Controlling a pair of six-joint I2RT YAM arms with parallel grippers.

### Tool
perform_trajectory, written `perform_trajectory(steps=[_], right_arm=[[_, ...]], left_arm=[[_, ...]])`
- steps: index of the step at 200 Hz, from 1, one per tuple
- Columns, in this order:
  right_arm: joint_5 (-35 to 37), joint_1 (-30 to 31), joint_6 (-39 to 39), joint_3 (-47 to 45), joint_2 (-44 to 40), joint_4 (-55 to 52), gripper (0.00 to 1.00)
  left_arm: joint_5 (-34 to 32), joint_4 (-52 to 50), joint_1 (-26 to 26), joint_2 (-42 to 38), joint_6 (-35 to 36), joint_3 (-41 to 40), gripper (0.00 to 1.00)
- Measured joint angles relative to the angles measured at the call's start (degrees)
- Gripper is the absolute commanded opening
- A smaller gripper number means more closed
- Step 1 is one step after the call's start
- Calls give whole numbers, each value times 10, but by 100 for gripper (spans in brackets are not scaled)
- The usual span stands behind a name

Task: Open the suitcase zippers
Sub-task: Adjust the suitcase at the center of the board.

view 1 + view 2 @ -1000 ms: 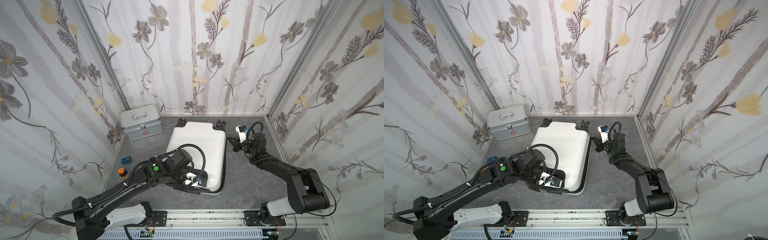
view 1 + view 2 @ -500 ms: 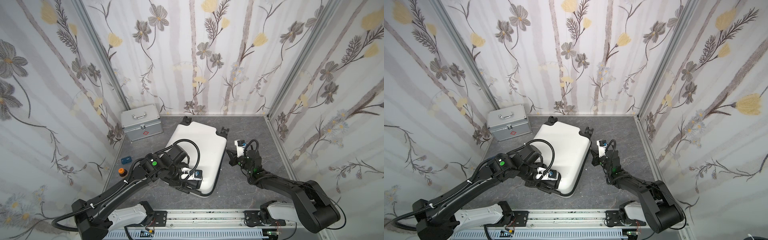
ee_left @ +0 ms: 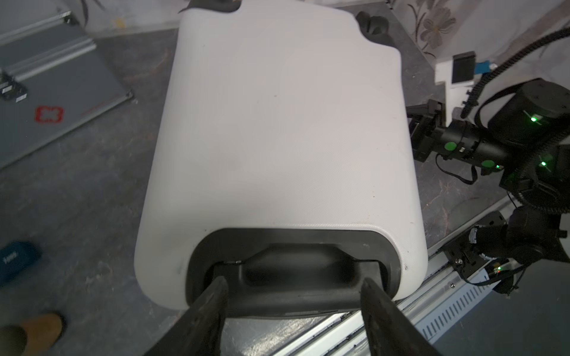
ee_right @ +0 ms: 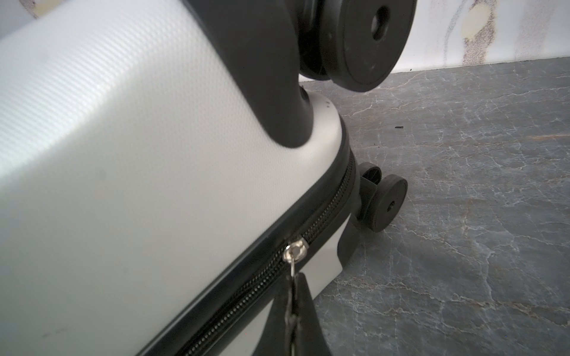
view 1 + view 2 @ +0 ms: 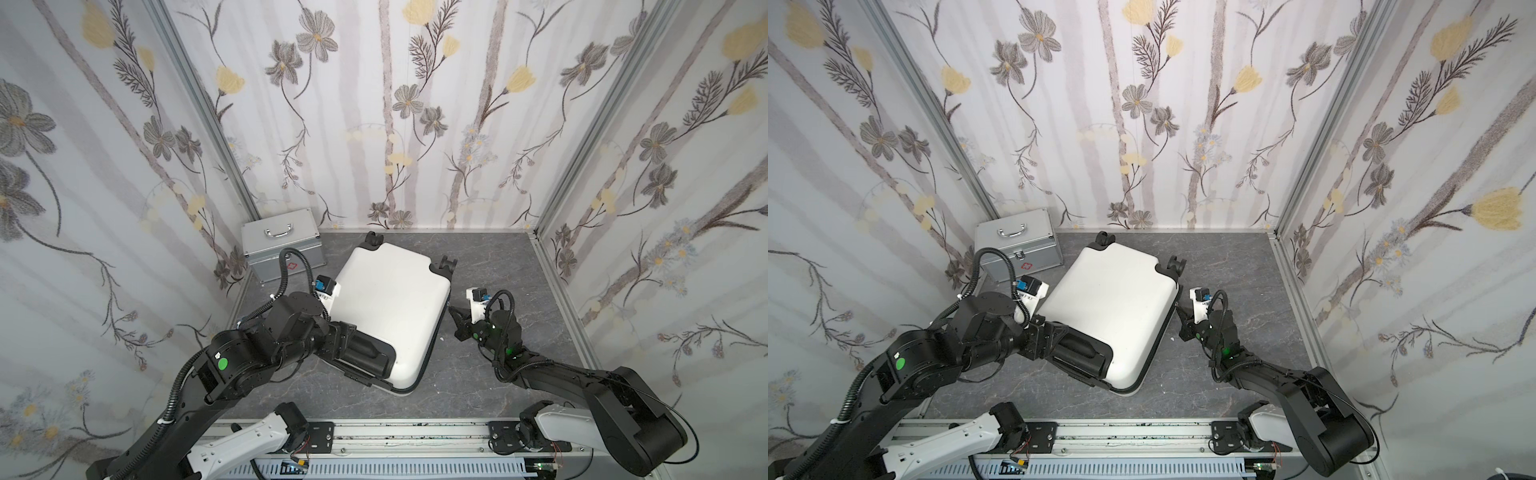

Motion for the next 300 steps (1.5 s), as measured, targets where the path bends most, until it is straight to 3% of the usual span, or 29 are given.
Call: perform_trajectory(steps=[24,60,110,149,175,223,227,262,300], right_arm=[[9,5,0,-1,-10,-6,0],[17,9,3,-7,-28,-20,0],[24,14,3,-20,-46,-24,0],[34,23,4,-27,-61,-31,0],[45,33,3,-28,-71,-42,0],[55,49,4,-46,-97,-47,0],[54,50,4,-49,-99,-47,0],[36,54,5,-67,-117,-46,0],[20,63,8,-84,-133,-46,0]], left_arm=[[-2,-80,28,28,-121,-5,73],[52,-109,83,12,-229,-66,77],[146,-19,129,-32,-320,-172,77],[172,58,144,-30,-364,-222,77],[174,66,150,-9,-365,-235,74],[175,58,194,20,-347,-223,46],[174,70,202,22,-316,-223,44],[167,54,269,50,-258,-197,39],[144,27,311,132,-142,-130,34]])
